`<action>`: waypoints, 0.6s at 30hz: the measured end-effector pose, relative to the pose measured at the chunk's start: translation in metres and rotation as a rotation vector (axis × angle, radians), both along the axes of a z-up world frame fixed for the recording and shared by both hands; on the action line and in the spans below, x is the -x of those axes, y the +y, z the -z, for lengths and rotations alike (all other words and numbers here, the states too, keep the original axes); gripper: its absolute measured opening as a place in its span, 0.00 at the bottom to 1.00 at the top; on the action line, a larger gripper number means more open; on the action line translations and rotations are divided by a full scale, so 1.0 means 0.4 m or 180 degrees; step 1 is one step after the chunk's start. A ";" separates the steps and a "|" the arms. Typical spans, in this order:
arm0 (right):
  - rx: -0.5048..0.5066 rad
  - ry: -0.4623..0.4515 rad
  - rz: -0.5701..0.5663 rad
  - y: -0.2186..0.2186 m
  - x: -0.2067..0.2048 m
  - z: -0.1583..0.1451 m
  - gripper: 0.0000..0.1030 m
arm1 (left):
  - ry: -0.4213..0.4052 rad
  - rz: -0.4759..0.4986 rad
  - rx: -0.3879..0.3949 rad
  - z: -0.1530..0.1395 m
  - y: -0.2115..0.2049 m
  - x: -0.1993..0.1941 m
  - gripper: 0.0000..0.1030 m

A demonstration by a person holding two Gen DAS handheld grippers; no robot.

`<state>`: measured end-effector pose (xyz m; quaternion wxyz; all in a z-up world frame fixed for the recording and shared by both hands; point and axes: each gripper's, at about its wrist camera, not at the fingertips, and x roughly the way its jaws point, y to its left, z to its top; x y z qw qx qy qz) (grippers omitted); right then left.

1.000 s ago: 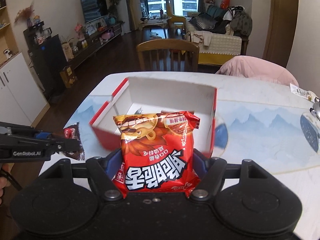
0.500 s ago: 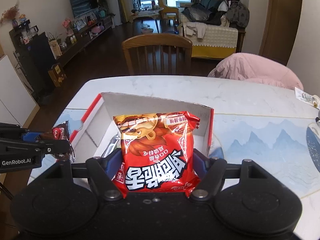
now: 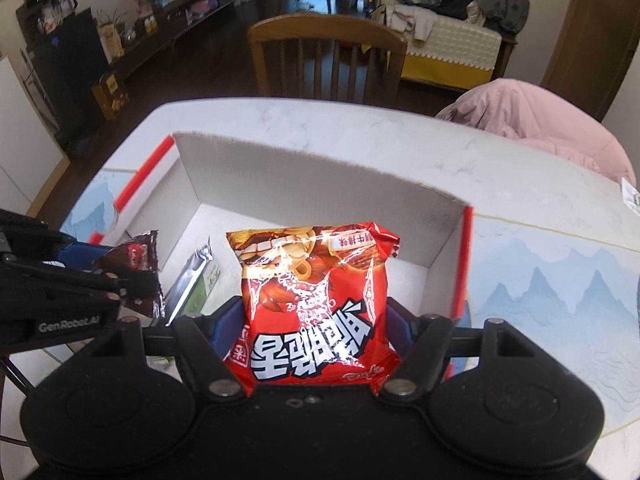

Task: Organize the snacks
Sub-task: 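Carry both snacks into the red box and open both tools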

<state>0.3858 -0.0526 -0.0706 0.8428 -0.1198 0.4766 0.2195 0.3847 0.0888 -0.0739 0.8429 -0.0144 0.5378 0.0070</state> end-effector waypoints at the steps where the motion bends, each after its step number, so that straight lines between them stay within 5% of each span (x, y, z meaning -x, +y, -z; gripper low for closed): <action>1: 0.0027 0.0009 -0.0023 0.005 0.000 0.007 0.70 | 0.0058 0.0023 0.0007 0.011 -0.003 -0.005 0.30; 18: 0.0031 0.0163 -0.0028 0.002 -0.035 0.057 0.79 | 0.0233 0.0087 -0.0114 0.084 -0.024 -0.013 0.31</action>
